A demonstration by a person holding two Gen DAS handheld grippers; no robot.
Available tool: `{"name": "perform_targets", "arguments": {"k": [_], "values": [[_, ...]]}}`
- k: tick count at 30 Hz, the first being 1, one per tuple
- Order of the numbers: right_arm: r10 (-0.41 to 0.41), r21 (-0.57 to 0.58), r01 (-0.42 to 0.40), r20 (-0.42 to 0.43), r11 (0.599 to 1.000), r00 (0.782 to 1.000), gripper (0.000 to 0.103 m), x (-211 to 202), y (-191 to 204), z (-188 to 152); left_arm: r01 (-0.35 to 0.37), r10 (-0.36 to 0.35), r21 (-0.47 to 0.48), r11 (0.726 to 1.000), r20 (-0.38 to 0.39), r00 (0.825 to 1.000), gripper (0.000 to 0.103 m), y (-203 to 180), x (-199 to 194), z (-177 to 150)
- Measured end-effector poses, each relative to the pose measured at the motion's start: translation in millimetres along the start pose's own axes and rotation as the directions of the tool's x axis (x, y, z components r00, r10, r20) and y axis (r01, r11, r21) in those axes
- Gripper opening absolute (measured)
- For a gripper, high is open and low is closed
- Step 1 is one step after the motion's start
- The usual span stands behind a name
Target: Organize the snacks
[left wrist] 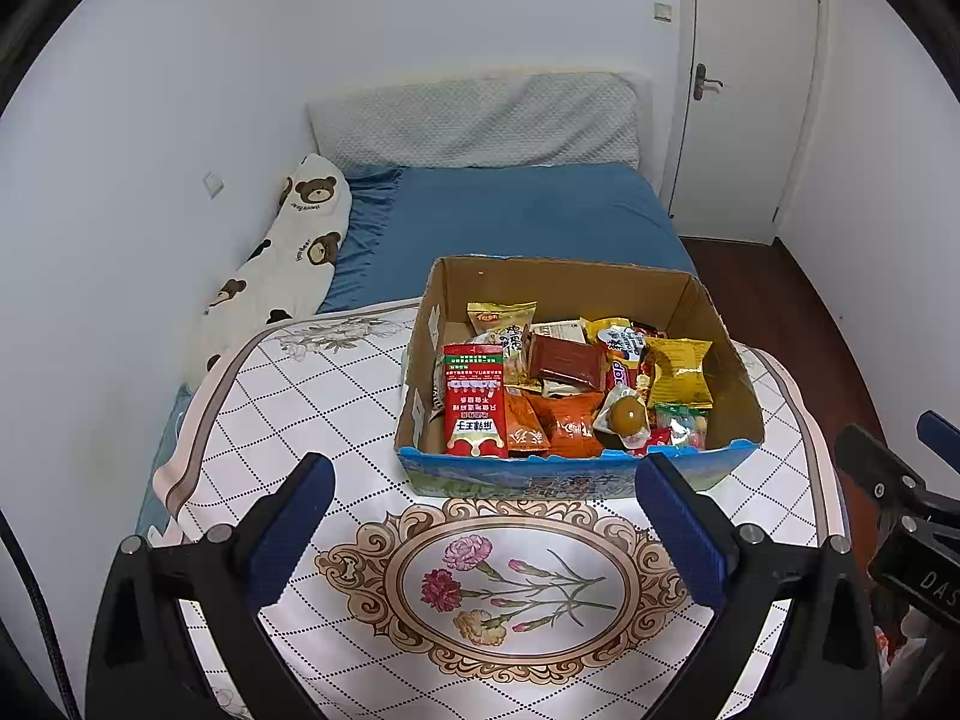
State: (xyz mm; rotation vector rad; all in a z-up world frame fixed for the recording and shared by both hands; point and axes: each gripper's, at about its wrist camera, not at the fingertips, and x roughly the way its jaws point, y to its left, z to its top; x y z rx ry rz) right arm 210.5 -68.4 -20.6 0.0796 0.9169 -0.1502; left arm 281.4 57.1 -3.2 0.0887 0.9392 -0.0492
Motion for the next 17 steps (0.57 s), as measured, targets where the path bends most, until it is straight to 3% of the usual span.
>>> {"name": "perform_targets", "arguments": {"k": [17], "values": [[-0.005,0.005,0.005,-0.002,1.000,1.000,0.103,-0.5,-1.2,0.1,0.008,-0.008,0.007,1.000,0.006,1.000,0.103,0.9,-2.9,-1.5]]}}
